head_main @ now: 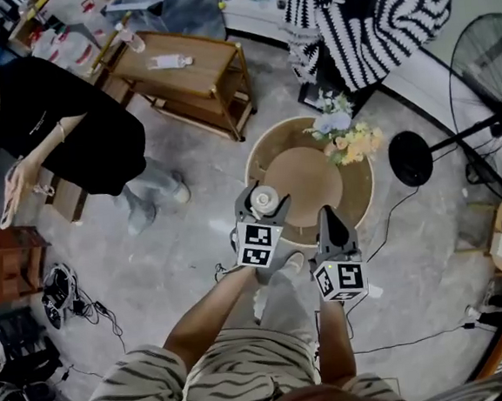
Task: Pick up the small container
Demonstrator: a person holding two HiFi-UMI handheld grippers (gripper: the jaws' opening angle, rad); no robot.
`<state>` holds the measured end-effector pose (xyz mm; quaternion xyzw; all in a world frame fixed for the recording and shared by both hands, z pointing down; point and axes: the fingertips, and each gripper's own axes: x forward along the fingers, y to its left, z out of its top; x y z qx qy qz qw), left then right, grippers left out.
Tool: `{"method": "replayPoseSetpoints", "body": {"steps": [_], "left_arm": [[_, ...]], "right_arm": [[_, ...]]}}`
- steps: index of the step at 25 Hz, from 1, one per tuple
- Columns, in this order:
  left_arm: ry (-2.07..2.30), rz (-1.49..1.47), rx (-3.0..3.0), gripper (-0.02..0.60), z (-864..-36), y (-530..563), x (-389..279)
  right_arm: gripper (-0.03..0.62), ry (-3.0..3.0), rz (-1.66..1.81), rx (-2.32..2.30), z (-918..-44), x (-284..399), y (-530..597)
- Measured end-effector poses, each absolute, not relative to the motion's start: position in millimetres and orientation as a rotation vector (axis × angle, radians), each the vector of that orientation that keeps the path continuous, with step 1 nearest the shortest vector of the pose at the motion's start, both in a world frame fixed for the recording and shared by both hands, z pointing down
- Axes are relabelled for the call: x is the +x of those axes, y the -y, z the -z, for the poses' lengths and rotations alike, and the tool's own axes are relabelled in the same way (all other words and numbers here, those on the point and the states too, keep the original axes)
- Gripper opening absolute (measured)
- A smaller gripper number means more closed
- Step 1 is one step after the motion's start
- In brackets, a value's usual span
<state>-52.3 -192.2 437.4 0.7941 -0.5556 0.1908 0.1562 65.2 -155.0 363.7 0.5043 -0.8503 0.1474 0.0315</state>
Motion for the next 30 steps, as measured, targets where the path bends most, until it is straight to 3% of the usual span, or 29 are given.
{"method": "replayPoseSetpoints", "body": {"steps": [13,30], "left_arm": [[1.655,-0.491,2.270,0.330,-346,174,-89],[1.644,-0.319,2.422,0.330,-248,149,-72]], "right_arm": [[0.009,2.677,-0.414,1.508,-290,36,146],[0.009,2.704,-0.264,1.559,-223,45,138]]}}
